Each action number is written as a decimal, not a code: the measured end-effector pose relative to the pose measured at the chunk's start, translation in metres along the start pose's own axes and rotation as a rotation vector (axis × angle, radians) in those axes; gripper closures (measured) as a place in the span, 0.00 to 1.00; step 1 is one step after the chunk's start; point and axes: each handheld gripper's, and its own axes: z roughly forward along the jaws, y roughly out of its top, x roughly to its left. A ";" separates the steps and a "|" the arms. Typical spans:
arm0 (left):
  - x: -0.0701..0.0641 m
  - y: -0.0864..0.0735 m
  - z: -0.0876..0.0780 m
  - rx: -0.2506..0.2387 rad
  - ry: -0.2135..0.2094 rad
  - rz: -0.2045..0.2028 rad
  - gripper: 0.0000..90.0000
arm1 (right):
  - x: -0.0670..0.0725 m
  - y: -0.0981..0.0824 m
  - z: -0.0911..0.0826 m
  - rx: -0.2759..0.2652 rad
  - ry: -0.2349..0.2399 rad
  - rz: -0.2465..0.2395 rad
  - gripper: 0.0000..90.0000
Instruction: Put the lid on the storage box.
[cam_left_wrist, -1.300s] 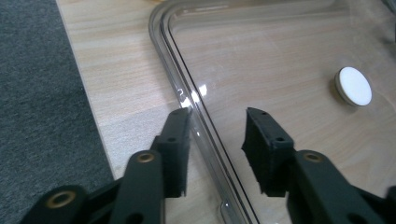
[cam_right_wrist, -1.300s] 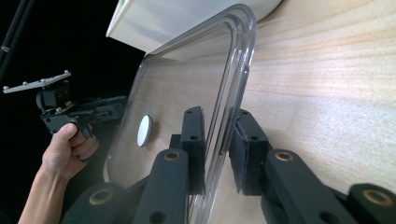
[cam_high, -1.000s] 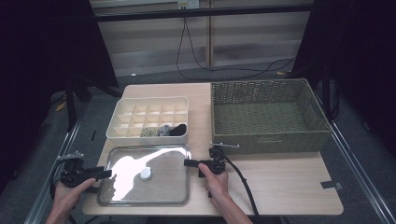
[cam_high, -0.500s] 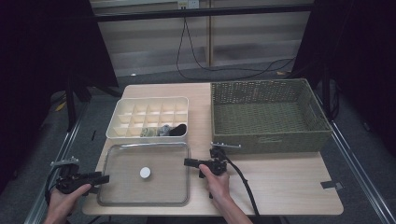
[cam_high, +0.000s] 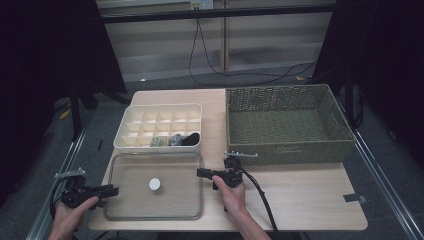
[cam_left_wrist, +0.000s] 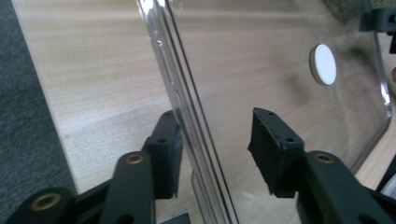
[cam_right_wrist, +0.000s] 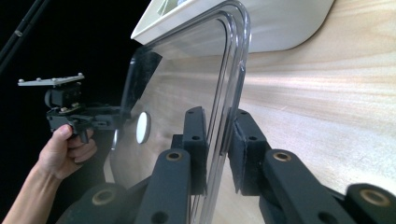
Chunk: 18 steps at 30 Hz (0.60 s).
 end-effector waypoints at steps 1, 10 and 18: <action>0.000 0.000 -0.001 -0.004 0.002 0.009 0.64 | 0.002 0.001 0.000 0.000 -0.002 -0.006 0.86; -0.002 0.000 -0.006 -0.042 -0.004 0.021 0.69 | 0.010 0.006 -0.002 0.015 -0.046 -0.068 0.83; -0.007 0.005 -0.008 -0.061 -0.002 0.025 0.73 | 0.015 0.012 -0.006 0.009 -0.076 -0.102 0.82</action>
